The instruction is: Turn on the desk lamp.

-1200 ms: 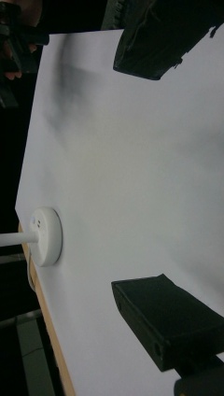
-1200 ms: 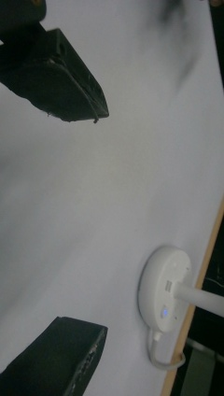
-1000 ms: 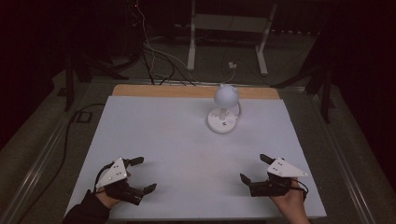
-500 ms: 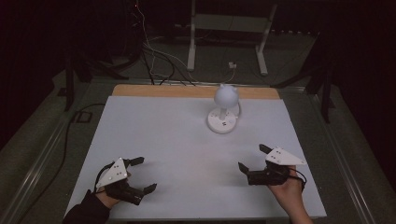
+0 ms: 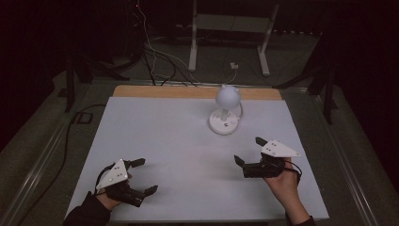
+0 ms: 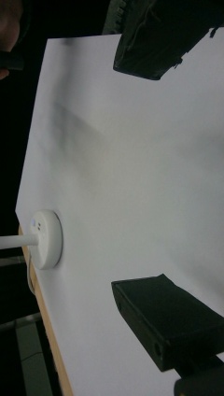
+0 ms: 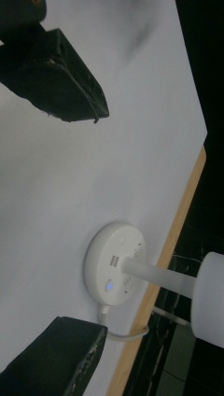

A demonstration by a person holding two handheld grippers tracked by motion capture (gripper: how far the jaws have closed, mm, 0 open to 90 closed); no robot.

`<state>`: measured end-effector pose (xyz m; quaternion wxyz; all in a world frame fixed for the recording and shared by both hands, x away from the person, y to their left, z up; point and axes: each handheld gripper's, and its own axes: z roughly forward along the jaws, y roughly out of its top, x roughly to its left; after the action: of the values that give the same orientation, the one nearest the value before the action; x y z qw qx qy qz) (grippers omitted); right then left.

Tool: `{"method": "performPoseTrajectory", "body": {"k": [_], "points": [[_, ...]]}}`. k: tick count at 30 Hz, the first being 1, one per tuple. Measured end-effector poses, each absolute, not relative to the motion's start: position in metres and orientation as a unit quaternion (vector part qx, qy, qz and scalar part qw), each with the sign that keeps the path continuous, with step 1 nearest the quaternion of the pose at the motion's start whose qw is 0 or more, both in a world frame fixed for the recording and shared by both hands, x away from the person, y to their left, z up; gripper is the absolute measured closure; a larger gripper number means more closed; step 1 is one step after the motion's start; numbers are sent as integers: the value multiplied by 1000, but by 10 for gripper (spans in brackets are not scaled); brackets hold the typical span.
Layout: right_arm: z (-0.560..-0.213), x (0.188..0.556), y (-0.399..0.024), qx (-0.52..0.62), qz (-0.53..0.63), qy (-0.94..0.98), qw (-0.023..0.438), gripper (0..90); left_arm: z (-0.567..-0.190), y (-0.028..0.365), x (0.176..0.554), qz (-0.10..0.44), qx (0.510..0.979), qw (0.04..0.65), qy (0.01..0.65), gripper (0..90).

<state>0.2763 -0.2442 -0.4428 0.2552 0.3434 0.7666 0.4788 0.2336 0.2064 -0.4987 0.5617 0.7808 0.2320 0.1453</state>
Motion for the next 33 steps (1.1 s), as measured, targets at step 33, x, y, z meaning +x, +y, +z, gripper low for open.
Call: {"method": "performPoseTrajectory", "body": {"k": [33], "points": [[-429, 346, -207, 372, 489, 753, 233, 0, -498, 208, 234, 143, 775, 566, 240, 3]]}}
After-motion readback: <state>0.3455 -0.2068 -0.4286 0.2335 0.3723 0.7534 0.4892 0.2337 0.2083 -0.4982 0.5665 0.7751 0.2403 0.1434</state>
